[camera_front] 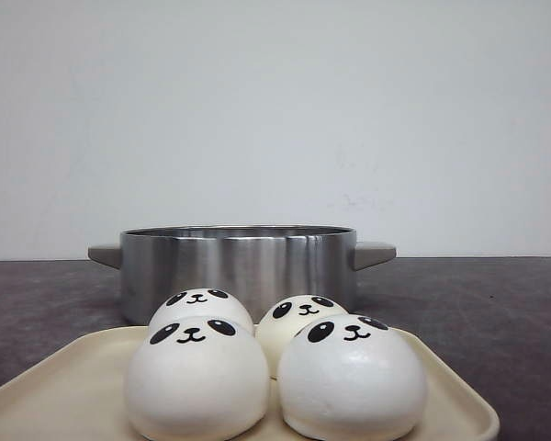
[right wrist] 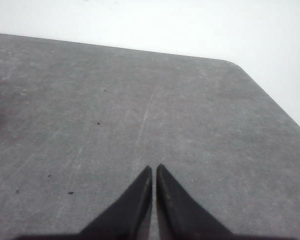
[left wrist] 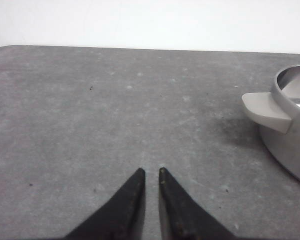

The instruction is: Steam buns

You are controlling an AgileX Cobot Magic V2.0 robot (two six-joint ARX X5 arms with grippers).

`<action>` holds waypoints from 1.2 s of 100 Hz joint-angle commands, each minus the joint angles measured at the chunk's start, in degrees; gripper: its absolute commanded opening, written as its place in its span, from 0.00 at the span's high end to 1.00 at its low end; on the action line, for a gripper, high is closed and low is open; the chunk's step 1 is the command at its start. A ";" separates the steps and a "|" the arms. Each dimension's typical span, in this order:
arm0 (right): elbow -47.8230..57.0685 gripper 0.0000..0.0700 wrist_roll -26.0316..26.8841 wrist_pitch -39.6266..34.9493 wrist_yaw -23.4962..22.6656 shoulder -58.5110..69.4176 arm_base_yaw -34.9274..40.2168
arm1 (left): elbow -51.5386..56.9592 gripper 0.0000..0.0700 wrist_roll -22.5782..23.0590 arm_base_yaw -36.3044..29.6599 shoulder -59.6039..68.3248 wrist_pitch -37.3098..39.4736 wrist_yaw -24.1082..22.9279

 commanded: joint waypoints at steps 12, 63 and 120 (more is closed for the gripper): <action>-0.17 0.99 -0.26 0.42 0.02 0.02 0.00 | -1.03 1.00 0.52 0.00 -0.02 -0.17 0.07; 0.00 0.99 19.10 6.99 -13.07 0.02 0.00 | 0.61 1.00 -16.59 0.00 -0.02 -0.24 3.17; 39.78 0.99 13.92 -18.05 -17.92 13.51 0.04 | 37.38 0.99 -11.72 -3.52 18.86 -18.38 13.57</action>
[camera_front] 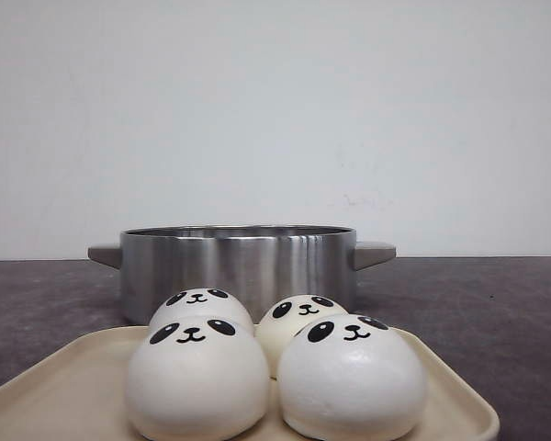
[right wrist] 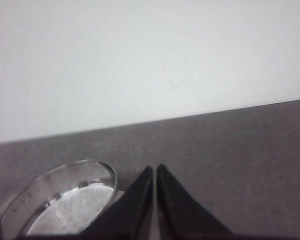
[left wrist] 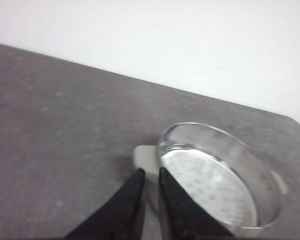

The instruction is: Steam buns

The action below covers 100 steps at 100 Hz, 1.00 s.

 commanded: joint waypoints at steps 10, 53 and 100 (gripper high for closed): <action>8.98 0.89 -5.49 -2.32 -4.68 3.98 0.02 | 7.67 0.58 3.06 -0.85 5.40 -1.55 0.31; 17.94 0.18 -1.49 -3.78 -15.04 19.23 1.53 | 8.72 0.16 3.08 -3.56 7.69 -1.92 4.46; 26.60 0.20 3.87 -17.20 3.65 45.88 33.53 | 8.72 0.16 3.04 -5.18 10.25 -4.20 4.59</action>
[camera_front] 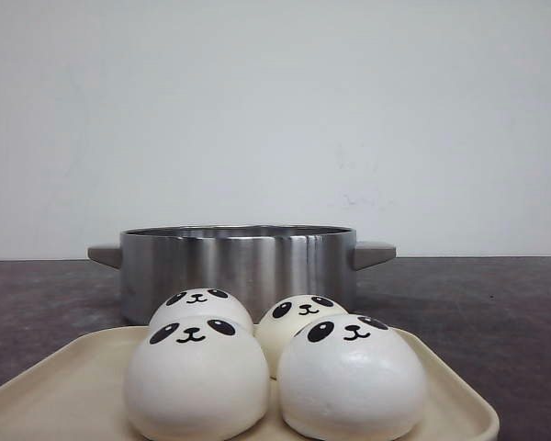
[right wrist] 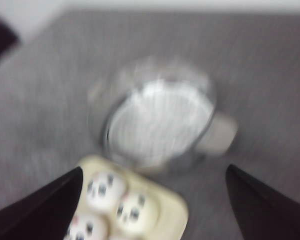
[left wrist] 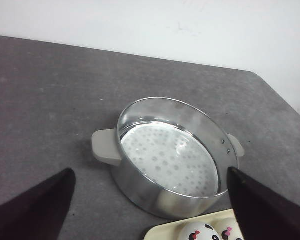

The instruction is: Steam buns

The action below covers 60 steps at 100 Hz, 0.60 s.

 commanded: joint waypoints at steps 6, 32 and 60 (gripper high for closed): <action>0.76 0.21 5.40 -3.54 3.08 8.09 7.74 | 0.76 0.16 0.37 -0.11 0.15 0.59 0.13; 0.76 0.21 7.26 -0.98 2.84 25.64 14.47 | 0.76 0.16 0.35 -0.11 0.15 0.59 0.13; 0.76 0.25 8.11 4.26 1.09 38.32 14.75 | 0.76 0.15 0.35 -0.11 0.15 -1.51 0.15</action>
